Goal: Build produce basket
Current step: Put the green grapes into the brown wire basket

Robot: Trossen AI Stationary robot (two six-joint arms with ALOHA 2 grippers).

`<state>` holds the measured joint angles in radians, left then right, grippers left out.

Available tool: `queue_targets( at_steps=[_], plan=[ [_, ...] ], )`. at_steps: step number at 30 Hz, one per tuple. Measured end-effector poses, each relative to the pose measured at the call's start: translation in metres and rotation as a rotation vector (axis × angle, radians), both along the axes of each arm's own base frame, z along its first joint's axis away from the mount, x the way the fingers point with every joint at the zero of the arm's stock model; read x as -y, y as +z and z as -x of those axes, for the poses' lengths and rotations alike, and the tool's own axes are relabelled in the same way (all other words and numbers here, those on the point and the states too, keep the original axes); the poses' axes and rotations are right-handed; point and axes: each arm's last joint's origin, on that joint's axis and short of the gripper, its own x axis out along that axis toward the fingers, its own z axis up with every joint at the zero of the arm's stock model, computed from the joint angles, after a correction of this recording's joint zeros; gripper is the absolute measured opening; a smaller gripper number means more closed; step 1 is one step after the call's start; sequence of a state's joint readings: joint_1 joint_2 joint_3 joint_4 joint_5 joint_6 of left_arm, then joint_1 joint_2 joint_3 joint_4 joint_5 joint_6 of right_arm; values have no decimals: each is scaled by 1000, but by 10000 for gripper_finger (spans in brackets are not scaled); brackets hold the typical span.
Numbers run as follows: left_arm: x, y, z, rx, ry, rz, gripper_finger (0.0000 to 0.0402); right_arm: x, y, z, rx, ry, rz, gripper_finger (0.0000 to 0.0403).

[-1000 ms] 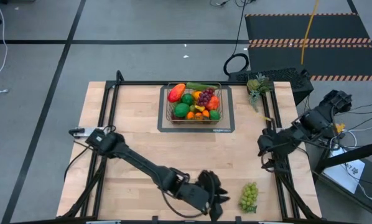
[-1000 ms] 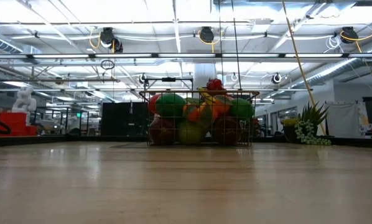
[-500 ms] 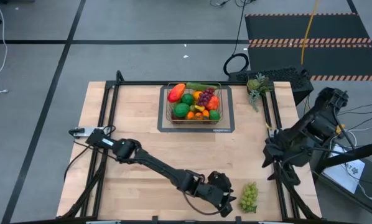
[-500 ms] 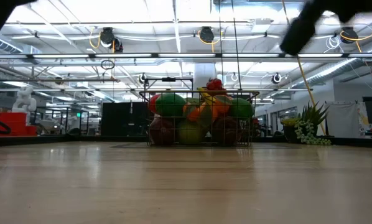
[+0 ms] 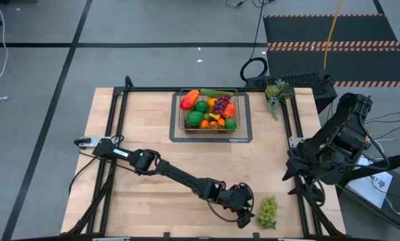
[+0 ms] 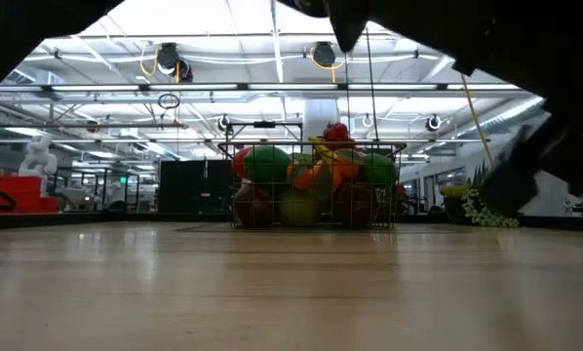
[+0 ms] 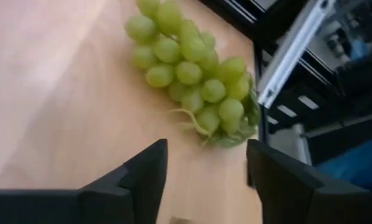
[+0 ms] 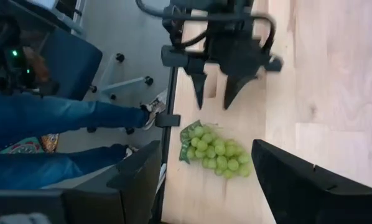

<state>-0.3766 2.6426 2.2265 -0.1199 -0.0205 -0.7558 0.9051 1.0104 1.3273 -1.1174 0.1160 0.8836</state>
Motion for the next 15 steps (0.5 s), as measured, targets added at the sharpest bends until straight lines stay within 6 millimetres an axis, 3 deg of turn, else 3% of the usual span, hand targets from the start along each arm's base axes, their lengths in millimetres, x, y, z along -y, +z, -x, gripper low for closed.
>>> queue_targets(
  at_steps=[4,9,15],
  plan=[
    [0,-15,-2,-19,-34,25,191,1,0,-1,19,-12,16,247],
    [0,-17,-4,5,-54,23,165,1,0,-1,32,-21,28,247],
    [2,-24,-6,30,-4,43,173,1,0,-1,45,-9,42,247]
  ],
)
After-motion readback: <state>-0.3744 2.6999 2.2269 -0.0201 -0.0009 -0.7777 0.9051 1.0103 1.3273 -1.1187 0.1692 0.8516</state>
